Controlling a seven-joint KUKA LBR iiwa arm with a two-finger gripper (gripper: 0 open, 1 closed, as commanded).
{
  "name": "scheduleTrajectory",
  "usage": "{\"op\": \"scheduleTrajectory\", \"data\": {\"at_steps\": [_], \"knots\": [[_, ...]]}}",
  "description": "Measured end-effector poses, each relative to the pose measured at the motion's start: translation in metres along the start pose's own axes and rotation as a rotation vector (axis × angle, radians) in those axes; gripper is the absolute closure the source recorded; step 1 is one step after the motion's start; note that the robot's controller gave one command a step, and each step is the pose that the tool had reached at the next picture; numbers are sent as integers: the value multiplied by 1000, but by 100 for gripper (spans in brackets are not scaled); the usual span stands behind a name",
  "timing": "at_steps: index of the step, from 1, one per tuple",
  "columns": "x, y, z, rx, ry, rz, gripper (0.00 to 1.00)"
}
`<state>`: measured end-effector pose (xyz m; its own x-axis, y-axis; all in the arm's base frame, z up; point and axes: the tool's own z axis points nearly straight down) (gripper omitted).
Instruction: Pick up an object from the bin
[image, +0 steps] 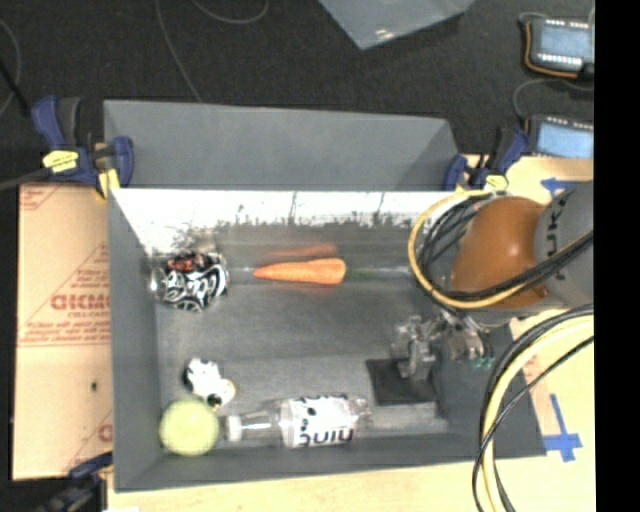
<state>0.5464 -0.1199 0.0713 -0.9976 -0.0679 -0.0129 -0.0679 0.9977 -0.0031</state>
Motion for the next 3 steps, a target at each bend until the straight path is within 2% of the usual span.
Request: {"op": "scheduleTrajectory", "data": {"at_steps": [2, 3], "knots": [[0, 0, -3, 1, -3, -1, 100], [1, 0, -10, -1, 4, -1, 100]]}}
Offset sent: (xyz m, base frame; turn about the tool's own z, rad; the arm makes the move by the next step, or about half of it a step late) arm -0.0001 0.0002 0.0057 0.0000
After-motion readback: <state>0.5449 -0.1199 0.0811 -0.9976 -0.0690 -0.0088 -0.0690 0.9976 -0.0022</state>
